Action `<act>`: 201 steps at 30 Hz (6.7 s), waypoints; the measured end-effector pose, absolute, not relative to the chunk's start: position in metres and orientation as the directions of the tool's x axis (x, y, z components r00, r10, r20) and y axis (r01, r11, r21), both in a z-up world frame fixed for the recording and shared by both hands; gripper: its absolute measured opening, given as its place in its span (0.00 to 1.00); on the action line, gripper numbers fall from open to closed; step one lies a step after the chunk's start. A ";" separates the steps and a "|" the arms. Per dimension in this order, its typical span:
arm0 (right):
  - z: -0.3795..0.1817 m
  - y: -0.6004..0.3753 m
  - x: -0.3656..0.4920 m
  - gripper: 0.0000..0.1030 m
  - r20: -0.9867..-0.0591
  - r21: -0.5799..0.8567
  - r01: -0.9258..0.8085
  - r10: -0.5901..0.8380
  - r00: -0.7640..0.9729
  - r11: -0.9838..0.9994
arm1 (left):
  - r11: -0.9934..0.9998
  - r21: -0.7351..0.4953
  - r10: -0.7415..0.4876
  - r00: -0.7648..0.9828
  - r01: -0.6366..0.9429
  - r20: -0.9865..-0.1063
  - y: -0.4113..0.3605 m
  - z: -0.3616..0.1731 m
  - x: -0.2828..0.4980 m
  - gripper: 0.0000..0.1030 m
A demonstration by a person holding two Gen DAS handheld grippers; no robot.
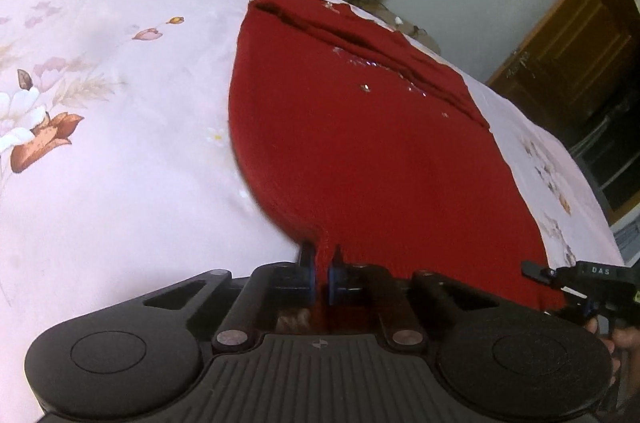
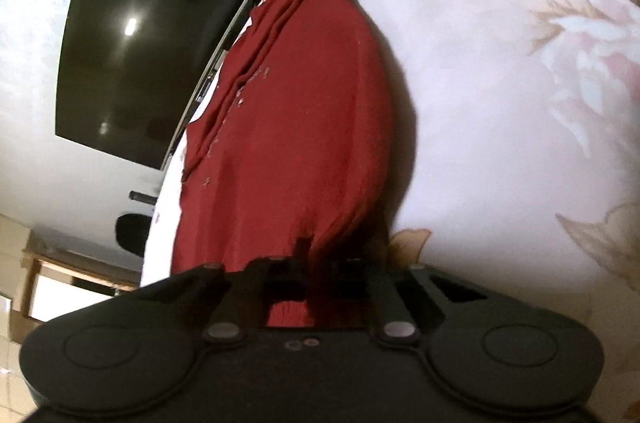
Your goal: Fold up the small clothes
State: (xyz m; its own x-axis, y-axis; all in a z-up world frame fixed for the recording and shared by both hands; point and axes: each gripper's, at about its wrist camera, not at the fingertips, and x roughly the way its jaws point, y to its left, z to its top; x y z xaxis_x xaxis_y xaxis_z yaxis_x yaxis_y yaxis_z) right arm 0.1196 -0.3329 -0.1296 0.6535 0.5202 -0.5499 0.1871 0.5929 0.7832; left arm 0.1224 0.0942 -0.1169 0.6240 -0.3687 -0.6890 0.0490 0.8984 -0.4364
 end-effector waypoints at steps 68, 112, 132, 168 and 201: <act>-0.089 -0.375 0.493 0.48 -0.481 0.495 -0.089 0.358 0.801 0.864 | 0.940 -0.316 -0.287 0.799 0.129 -0.529 0.094 -0.081 0.512 0.57; -0.083 -0.251 0.491 0.56 -0.537 0.008 -0.299 0.256 0.804 0.954 | 0.932 -0.002 -0.309 0.790 0.363 -0.530 -0.039 -0.071 0.503 0.54; -0.110 -0.372 0.473 0.81 -0.607 0.143 -0.025 0.108 0.787 0.989 | 0.988 0.051 -0.089 0.813 0.144 -0.575 0.065 -0.091 0.490 0.68; -0.119 -0.218 0.380 0.74 -0.660 -0.005 -0.355 0.263 0.704 0.935 | 0.960 0.028 -0.208 0.772 0.279 -0.600 -0.013 -0.103 0.370 0.81; -0.120 -0.304 0.352 0.79 -0.656 -0.017 -0.157 0.107 0.747 0.987 | 0.975 0.104 -0.080 0.744 0.198 -0.663 0.034 -0.101 0.333 0.85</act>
State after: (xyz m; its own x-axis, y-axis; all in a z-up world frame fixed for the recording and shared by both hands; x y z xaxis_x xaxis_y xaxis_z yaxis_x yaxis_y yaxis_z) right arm 0.3524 -0.3040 -0.1197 0.7471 0.1070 -0.6561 -0.1567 0.9875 -0.0174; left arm 0.3328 0.0338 -0.1012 0.7443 -0.0798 -0.6631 0.1975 0.9747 0.1045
